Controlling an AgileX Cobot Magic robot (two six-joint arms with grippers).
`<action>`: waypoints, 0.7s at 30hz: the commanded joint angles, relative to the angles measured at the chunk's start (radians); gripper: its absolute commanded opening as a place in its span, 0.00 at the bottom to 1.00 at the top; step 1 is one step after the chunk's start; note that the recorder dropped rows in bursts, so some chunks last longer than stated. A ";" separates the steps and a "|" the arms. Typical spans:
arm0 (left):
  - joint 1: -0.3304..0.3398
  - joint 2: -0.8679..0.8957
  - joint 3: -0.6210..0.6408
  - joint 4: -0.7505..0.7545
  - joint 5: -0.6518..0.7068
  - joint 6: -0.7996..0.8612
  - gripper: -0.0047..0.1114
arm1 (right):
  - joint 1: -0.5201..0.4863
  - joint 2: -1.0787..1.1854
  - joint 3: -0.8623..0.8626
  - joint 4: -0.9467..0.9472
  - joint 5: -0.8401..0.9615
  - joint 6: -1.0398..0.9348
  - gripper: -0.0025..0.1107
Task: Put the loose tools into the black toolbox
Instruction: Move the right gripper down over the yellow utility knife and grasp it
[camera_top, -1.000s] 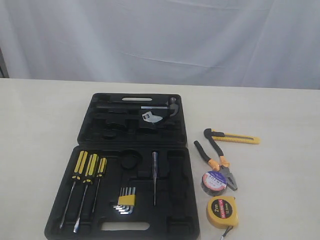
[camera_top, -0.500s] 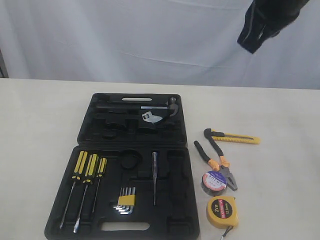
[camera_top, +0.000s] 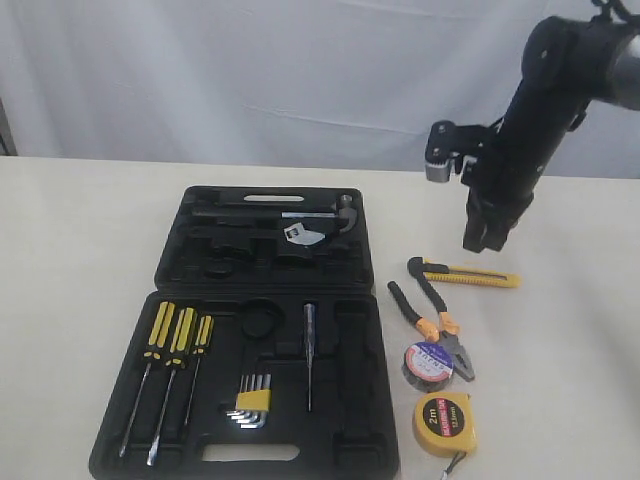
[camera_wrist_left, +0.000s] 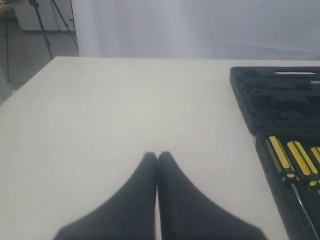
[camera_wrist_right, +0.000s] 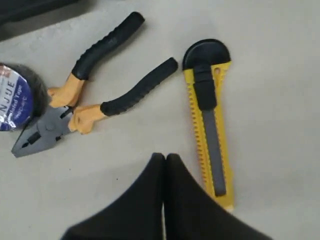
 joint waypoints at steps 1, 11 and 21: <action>-0.005 -0.001 0.003 -0.010 -0.010 -0.002 0.04 | 0.012 0.058 -0.005 -0.016 -0.035 -0.031 0.02; -0.005 -0.001 0.003 -0.010 -0.010 -0.002 0.04 | 0.016 0.059 -0.005 -0.016 -0.070 -0.015 0.02; -0.005 -0.001 0.003 -0.010 -0.010 -0.002 0.04 | 0.018 0.063 -0.005 -0.012 -0.095 0.060 0.67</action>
